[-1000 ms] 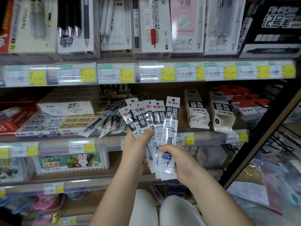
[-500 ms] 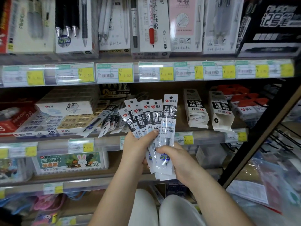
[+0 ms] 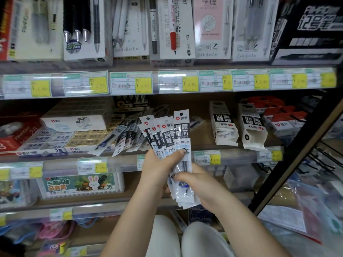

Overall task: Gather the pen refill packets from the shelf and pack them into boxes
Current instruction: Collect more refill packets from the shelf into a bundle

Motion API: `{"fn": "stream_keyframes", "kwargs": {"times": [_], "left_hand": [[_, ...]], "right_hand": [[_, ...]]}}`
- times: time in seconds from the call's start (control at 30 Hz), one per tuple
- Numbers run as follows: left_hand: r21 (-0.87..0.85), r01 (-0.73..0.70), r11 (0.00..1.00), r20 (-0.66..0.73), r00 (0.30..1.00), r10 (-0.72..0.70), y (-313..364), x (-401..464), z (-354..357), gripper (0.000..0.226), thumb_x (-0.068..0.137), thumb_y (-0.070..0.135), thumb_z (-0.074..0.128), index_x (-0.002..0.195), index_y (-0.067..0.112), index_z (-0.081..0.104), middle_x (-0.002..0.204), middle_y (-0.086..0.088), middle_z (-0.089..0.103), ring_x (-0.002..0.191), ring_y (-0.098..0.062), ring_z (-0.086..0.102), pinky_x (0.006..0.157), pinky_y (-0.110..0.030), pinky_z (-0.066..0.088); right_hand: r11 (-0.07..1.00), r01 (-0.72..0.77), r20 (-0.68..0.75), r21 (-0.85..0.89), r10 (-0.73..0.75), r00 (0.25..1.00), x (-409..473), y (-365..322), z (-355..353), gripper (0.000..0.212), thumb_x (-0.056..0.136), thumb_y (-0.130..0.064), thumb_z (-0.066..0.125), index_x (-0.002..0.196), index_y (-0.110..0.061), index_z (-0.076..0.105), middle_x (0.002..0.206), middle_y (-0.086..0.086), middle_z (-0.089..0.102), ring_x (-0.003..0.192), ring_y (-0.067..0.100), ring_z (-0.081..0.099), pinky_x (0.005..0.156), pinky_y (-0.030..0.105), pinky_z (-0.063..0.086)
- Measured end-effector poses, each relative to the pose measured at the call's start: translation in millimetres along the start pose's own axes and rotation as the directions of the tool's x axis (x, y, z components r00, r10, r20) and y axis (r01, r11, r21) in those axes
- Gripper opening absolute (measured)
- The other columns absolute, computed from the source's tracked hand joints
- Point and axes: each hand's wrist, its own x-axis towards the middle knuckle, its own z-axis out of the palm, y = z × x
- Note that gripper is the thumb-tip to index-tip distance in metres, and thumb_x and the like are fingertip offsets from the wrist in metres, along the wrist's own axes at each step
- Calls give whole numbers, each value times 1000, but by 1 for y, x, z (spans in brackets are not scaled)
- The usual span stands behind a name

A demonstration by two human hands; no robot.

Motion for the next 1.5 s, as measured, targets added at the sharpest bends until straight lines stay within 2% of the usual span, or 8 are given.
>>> {"fn": "stream_keyframes", "kwargs": {"times": [0.27,0.43,0.53,0.6,0.7,0.9,1.27,1.5], "left_hand": [[21,16,1000,4,1000,-16,-1,5,2,21,79,0,70,91,16,65,86,-5,75,80,-26,71,74,-42,57],[94,48,994,52,997,-53,7,9,3,20,88,21,64,105,12,59,89,-2,73,79,-18,70,56,-24,53],[201,-66,977,-7,998,69,12,18,-1,24,90,24,62,110,15,56,94,-4,71,88,-16,69,76,-33,57],[457,-230,859,-23,962,270,14,25,-5,18,89,22,62,105,16,58,94,-1,69,89,-14,66,85,-39,54],[819,-342,460,108,880,463,18,42,-7,21,91,17,57,110,10,61,101,-7,67,91,-23,63,79,-37,51],[952,-298,-64,305,928,216,11,76,11,36,89,17,53,124,13,55,107,-14,63,96,-32,59,76,-39,53],[975,-223,-23,223,975,-10,16,101,23,24,89,18,58,112,14,64,107,-9,67,96,-29,62,83,-39,54],[938,-288,-195,304,951,59,13,101,27,25,85,6,51,106,12,64,99,-11,66,88,-32,62,66,-33,48]], "right_hand": [[1000,24,31,5,-24,999,0,-2,-1,31,88,6,46,87,-20,63,67,3,69,62,16,66,58,27,55],[996,42,-71,80,-37,997,5,-6,-12,25,90,2,50,95,-19,62,70,3,71,62,18,68,59,31,56],[980,80,-209,182,-40,977,7,-10,-27,20,91,2,51,95,-16,60,70,7,69,58,17,67,54,28,55],[972,110,-253,209,-55,966,7,-14,-38,20,92,2,49,95,-16,59,69,8,68,56,15,66,52,28,54],[971,127,-320,203,-56,946,9,-17,-51,20,93,1,47,91,-16,58,64,5,66,54,15,64,53,29,53],[974,136,-394,183,-54,917,13,-16,-64,20,92,-3,50,96,-19,60,79,9,68,69,23,66,58,33,52],[970,134,-382,203,-47,923,10,-15,-73,27,91,-1,49,116,-9,57,81,7,69,61,14,68,59,29,55],[961,142,-370,239,-45,928,7,-16,-72,30,92,1,46,120,-8,55,79,7,68,58,12,68,53,26,55]]}}
